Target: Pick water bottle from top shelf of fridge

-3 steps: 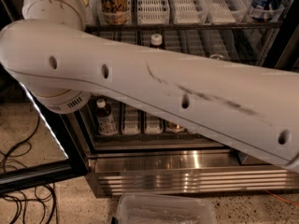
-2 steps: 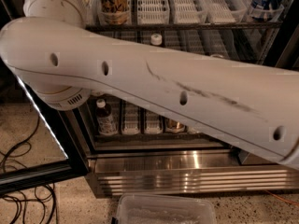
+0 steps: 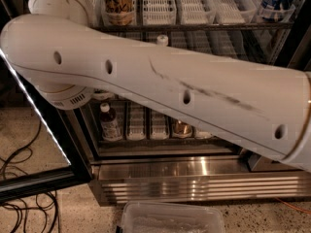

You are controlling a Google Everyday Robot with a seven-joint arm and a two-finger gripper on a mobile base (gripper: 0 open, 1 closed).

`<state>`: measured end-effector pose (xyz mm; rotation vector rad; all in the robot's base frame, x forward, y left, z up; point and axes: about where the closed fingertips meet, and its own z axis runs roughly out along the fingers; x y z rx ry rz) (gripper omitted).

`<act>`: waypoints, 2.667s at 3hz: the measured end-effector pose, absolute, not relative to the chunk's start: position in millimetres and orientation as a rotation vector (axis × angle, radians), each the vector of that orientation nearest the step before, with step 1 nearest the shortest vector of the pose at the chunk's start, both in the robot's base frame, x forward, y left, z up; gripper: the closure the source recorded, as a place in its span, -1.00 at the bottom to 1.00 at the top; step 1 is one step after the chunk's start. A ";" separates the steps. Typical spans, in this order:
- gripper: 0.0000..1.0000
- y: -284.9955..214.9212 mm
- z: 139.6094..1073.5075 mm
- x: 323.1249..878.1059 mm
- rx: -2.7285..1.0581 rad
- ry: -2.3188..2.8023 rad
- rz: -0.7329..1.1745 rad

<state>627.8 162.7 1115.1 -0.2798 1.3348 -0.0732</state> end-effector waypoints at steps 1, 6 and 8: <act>-0.34 160.8 1111.9 633.5 -0.273 1.341 -0.086; 0.87 162.0 1106.8 654.0 -0.294 1.360 -0.106; 1.00 160.4 1166.2 620.0 -0.265 1.222 -0.033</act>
Offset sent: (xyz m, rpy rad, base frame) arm 0.0265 -0.0059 -0.0172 -0.0217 0.0360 -0.0330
